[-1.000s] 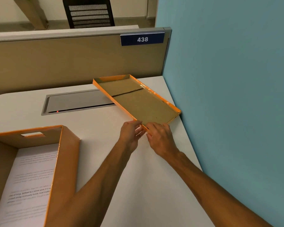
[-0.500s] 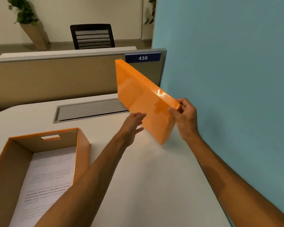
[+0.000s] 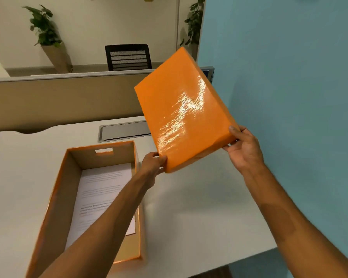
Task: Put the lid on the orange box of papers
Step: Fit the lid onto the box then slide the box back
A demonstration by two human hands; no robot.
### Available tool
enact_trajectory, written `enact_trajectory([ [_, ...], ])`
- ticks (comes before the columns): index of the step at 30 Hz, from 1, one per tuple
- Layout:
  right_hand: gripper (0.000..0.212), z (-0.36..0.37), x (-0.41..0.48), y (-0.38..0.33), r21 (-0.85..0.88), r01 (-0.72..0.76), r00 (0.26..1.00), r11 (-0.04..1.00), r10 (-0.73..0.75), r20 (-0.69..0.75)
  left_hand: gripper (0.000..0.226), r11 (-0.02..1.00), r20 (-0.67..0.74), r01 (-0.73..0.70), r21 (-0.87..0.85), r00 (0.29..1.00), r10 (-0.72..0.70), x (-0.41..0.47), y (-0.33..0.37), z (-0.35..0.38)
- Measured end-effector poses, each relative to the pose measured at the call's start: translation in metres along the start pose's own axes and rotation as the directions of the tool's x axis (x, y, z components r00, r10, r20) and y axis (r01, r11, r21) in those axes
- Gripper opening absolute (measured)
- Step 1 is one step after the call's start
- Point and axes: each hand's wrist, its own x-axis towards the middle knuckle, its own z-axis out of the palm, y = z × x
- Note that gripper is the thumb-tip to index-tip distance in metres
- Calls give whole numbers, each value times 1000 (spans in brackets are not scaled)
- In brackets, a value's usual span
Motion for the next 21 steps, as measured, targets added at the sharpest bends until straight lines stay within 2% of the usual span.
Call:
enact_trajectory([
  [3,49,9,-22,9,-63,-41,998,997,44,34,47,997,-53,-72,23,996,73,-25,2,-41],
  [5,56,15,-36,18,-151,-61,996,987,69,48,44,990,-87,-128,63,987,134,-44,8,-69],
  [10,39,41,-69,51,-377,-128,986,917,158,51,47,962,-170,-230,150,952,254,-96,23,-132],
  [16,43,64,-96,89,-587,-107,985,802,168,50,53,945,-238,-233,229,928,286,-151,21,-191],
  [21,47,74,-127,114,-648,-116,968,752,232,97,53,950,-259,-215,228,927,272,-191,2,-227],
])
